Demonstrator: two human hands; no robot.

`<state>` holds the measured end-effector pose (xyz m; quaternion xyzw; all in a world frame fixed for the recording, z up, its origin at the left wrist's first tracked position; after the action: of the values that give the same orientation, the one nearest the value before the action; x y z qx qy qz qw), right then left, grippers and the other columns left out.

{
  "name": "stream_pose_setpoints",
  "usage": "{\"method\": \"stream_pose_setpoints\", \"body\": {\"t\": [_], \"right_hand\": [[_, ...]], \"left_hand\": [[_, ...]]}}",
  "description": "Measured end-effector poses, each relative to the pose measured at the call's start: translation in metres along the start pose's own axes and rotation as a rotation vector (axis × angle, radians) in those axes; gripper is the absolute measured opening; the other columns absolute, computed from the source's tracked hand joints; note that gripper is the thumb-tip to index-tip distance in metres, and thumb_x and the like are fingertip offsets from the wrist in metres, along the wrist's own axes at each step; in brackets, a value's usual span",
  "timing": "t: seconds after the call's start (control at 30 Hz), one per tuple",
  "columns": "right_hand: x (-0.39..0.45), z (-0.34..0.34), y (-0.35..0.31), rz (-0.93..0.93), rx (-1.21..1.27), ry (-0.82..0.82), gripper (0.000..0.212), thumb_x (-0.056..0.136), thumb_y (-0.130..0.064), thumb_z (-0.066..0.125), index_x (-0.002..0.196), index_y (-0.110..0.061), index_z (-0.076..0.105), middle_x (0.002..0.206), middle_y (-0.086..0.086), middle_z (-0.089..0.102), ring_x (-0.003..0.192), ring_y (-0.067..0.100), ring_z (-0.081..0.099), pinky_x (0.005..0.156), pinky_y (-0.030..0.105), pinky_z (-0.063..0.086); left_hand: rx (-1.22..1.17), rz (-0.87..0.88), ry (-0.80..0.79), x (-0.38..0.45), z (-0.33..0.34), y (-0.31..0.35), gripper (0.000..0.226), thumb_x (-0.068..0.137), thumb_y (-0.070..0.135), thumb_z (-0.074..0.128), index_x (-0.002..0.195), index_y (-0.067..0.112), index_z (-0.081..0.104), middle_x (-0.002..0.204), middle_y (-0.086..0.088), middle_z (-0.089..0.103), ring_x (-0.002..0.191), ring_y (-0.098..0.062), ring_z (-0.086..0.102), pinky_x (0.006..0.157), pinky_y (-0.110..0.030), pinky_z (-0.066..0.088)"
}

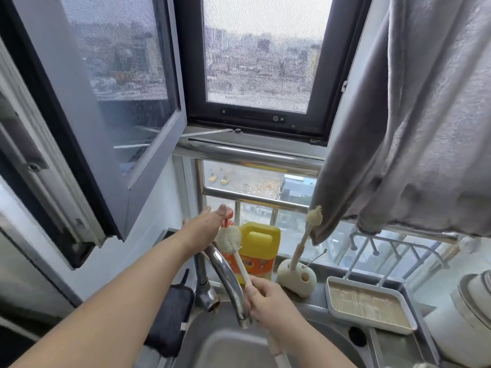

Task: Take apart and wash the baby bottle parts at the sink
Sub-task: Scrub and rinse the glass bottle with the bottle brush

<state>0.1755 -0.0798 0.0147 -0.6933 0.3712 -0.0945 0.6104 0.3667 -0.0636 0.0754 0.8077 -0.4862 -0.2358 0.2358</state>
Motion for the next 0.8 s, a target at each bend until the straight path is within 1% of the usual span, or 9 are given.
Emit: {"method": "stream_pose_setpoints", "body": {"t": [0.07, 0.1, 0.2, 0.3, 0.4, 0.6, 0.67, 0.73, 0.8], "right_hand": [[-0.001, -0.001, -0.002, -0.004, 0.008, -0.012, 0.024, 0.102, -0.016, 0.039, 0.104, -0.014, 0.063, 0.044, -0.013, 0.047, 0.041, -0.001, 0.038, 0.047, 0.014, 0.031], [-0.001, -0.002, -0.002, -0.011, 0.009, -0.015, 0.024, 0.102, -0.016, 0.039, 0.104, -0.016, 0.063, 0.045, -0.013, 0.047, 0.041, -0.001, 0.038, 0.047, 0.014, 0.031], [-0.002, -0.004, -0.004, -0.03, 0.009, -0.022, 0.026, 0.102, -0.014, 0.038, 0.112, -0.016, 0.062, 0.046, -0.012, 0.047, 0.04, -0.002, 0.038, 0.046, 0.012, 0.031], [-0.003, -0.006, -0.006, -0.036, 0.012, -0.029, 0.027, 0.102, -0.014, 0.038, 0.112, -0.012, 0.062, 0.049, -0.012, 0.046, 0.04, -0.002, 0.038, 0.047, 0.012, 0.032], [-0.003, -0.005, -0.005, -0.037, 0.004, -0.034, 0.026, 0.102, -0.016, 0.038, 0.111, -0.019, 0.063, 0.048, -0.012, 0.046, 0.042, -0.001, 0.038, 0.048, 0.014, 0.032], [-0.002, -0.006, -0.003, -0.045, 0.0, -0.032, 0.027, 0.102, -0.018, 0.039, 0.105, -0.03, 0.063, 0.048, -0.012, 0.048, 0.043, -0.001, 0.038, 0.049, 0.015, 0.033], [-0.002, -0.006, -0.002, -0.041, 0.029, -0.04, 0.027, 0.102, -0.017, 0.039, 0.107, -0.027, 0.063, 0.05, -0.011, 0.048, 0.041, -0.001, 0.037, 0.047, 0.014, 0.031], [-0.002, -0.006, -0.001, -0.035, 0.065, -0.048, 0.025, 0.102, -0.015, 0.04, 0.111, -0.019, 0.063, 0.05, -0.01, 0.047, 0.038, 0.0, 0.035, 0.043, 0.013, 0.028], [-0.002, -0.006, 0.001, -0.029, 0.073, -0.051, 0.025, 0.102, -0.014, 0.04, 0.113, -0.018, 0.062, 0.051, -0.009, 0.047, 0.038, 0.0, 0.034, 0.043, 0.014, 0.028]], "left_hand": [[-0.028, -0.012, 0.031, 0.002, -0.001, 0.0, 0.058, 0.101, 0.044, 0.001, 0.14, 0.036, 0.043, 0.155, 0.01, 0.028, 0.146, -0.012, 0.01, 0.115, -0.053, -0.01], [-0.025, -0.022, 0.04, 0.003, -0.002, -0.001, 0.056, 0.103, 0.041, 0.003, 0.138, 0.036, 0.046, 0.153, 0.013, 0.03, 0.146, -0.012, 0.012, 0.114, -0.054, -0.013], [0.025, -0.053, 0.04, 0.007, -0.004, -0.001, 0.055, 0.103, 0.039, 0.004, 0.134, 0.038, 0.05, 0.151, 0.016, 0.033, 0.146, -0.012, 0.014, 0.11, -0.055, -0.017], [0.07, -0.075, 0.044, 0.01, -0.004, 0.002, 0.055, 0.104, 0.038, 0.005, 0.133, 0.038, 0.051, 0.152, 0.014, 0.032, 0.146, -0.011, 0.013, 0.111, -0.056, -0.018], [0.092, -0.092, 0.053, 0.01, -0.005, 0.003, 0.055, 0.104, 0.035, 0.006, 0.132, 0.036, 0.053, 0.152, 0.012, 0.032, 0.146, -0.011, 0.013, 0.111, -0.056, -0.017], [0.125, -0.12, 0.074, 0.012, -0.006, 0.005, 0.057, 0.104, 0.033, 0.005, 0.129, 0.036, 0.056, 0.149, 0.011, 0.039, 0.145, -0.011, 0.015, 0.109, -0.057, -0.021], [0.113, -0.129, 0.069, 0.012, -0.006, 0.006, 0.057, 0.104, 0.032, 0.005, 0.13, 0.036, 0.055, 0.147, 0.013, 0.042, 0.145, -0.01, 0.015, 0.108, -0.057, -0.022], [0.1, -0.134, 0.066, 0.01, -0.006, 0.006, 0.057, 0.103, 0.032, 0.005, 0.13, 0.038, 0.055, 0.144, 0.015, 0.044, 0.144, -0.009, 0.017, 0.107, -0.058, -0.022], [0.109, -0.145, 0.067, 0.009, -0.006, 0.006, 0.057, 0.102, 0.031, 0.005, 0.132, 0.039, 0.052, 0.144, 0.017, 0.045, 0.143, -0.01, 0.018, 0.106, -0.059, -0.023]]}}
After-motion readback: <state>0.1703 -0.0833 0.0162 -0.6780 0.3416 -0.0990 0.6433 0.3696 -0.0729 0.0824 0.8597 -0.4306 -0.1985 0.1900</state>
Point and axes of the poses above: each hand's wrist, its own x-axis towards the middle knuckle, its own z-axis out of the palm, y = z × x, the point moved 2 cm from there along x, towards the middle knuckle
